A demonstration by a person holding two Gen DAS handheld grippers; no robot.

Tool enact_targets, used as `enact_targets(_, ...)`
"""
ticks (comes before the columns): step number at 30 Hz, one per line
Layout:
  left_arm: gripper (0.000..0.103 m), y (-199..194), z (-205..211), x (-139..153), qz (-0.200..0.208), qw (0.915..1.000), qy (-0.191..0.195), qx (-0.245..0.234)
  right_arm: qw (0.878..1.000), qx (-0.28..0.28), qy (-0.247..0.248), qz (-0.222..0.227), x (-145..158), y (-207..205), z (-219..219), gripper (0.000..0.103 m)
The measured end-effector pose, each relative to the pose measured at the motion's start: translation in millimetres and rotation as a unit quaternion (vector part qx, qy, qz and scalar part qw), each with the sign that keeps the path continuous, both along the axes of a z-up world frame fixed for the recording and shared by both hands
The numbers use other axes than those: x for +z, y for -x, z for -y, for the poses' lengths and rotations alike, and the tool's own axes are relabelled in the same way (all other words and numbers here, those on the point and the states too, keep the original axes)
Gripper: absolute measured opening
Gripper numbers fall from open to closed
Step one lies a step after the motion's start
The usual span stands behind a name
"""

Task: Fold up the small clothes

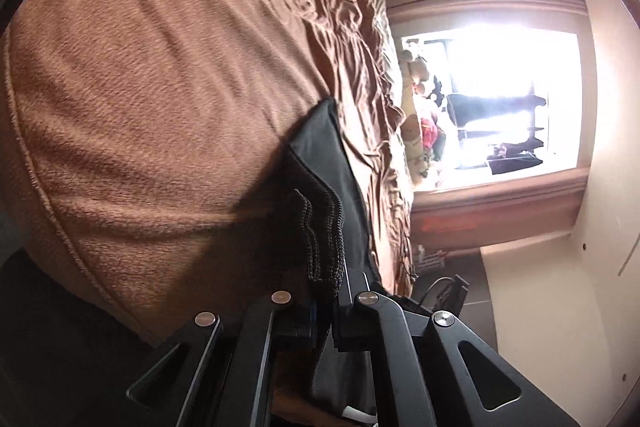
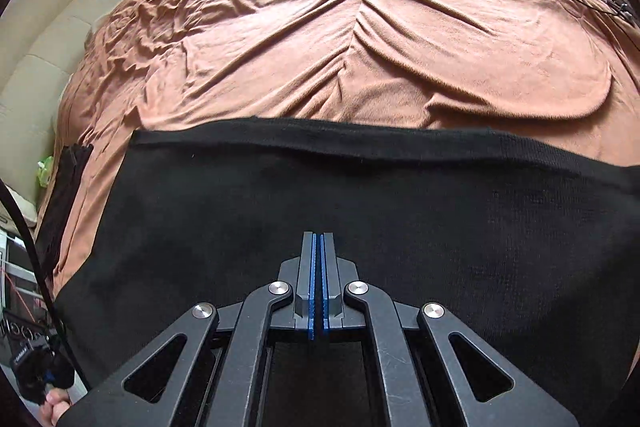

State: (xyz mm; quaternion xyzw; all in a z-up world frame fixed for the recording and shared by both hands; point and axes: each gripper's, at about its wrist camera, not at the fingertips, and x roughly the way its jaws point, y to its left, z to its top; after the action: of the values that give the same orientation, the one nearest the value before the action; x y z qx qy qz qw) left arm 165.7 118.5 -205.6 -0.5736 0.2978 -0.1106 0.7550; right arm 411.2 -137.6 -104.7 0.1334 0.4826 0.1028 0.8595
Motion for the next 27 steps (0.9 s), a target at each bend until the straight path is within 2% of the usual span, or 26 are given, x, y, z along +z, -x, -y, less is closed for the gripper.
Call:
enact_targets(9,0.004,-19,13,33,0.049,0.9981,0.020,-0.031,0.999,0.037,-0.024,-0.019,-18,65,12,0.000)
enact_targets(21,0.004,-47,56,87,0.092,0.9924,0.002,-0.082,0.995,0.081,-0.062,-0.011,-24,125,19,0.000)
enact_targets(27,0.004,-61,80,115,0.110,0.9881,-0.013,-0.106,0.994,0.082,-0.070,-0.007,-29,143,23,0.000)
